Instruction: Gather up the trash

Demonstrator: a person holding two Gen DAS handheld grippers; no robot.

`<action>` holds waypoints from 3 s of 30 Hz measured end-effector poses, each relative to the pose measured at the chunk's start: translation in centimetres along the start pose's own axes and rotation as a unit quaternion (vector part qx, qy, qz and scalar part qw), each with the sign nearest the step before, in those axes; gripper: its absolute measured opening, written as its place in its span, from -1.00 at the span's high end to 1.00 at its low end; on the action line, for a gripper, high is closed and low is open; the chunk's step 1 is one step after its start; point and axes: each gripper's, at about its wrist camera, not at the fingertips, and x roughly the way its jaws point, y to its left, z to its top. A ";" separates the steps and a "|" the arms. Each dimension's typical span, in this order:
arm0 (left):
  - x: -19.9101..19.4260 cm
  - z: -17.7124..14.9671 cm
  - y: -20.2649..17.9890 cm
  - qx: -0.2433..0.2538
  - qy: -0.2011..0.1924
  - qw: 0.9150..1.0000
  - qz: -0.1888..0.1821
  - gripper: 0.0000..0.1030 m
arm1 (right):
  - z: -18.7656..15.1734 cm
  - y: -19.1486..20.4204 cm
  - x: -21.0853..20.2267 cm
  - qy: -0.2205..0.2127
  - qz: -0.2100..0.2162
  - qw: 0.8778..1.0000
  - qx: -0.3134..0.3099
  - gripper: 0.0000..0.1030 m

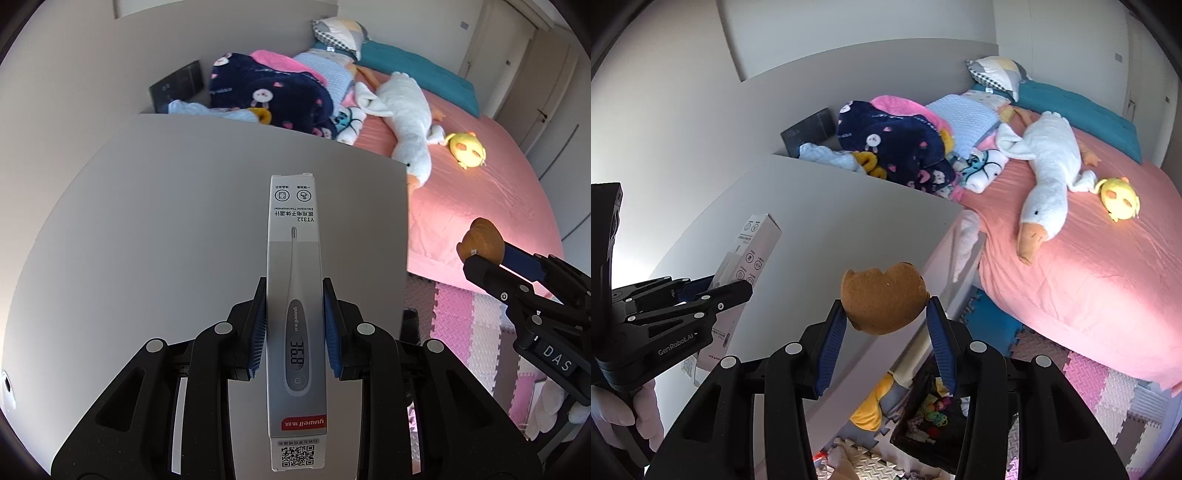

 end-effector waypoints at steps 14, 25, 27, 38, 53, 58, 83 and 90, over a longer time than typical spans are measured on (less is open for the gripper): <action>0.3 -0.2 -6.8 0.067 0.008 0.997 -0.039 0.47 | -3.0 -5.0 -3.5 -0.014 -0.043 0.997 0.056 0.10; 0.8 -0.5 -11.8 0.117 0.017 0.991 -0.068 0.47 | -5.4 -8.9 -5.7 -0.021 -0.075 0.992 0.098 0.10; 0.9 -0.6 -12.9 0.127 0.020 0.989 -0.076 0.47 | -5.8 -9.6 -6.1 -0.022 -0.081 0.991 0.105 0.10; 1.5 -1.8 -17.9 0.176 0.035 0.978 -0.106 0.47 | -7.9 -13.5 -8.2 -0.025 -0.113 0.983 0.144 0.10; 0.9 -2.9 -18.5 0.182 0.008 0.977 -0.107 -0.47 | -9.3 -15.1 -9.4 -0.031 -0.124 0.977 0.173 -0.38; 0.2 -2.7 -18.5 0.188 -0.020 0.978 -0.089 -0.68 | -9.3 -15.6 -10.0 -0.041 -0.135 0.973 0.184 -0.46; -0.1 -1.8 -18.3 0.179 -0.027 0.979 -0.093 -0.77 | -9.0 -15.2 -10.1 -0.040 -0.133 0.974 0.178 -0.46; -0.2 -1.7 -18.2 0.177 -0.031 0.980 -0.091 -0.78 | -8.9 -15.1 -10.1 -0.040 -0.134 0.974 0.176 -0.46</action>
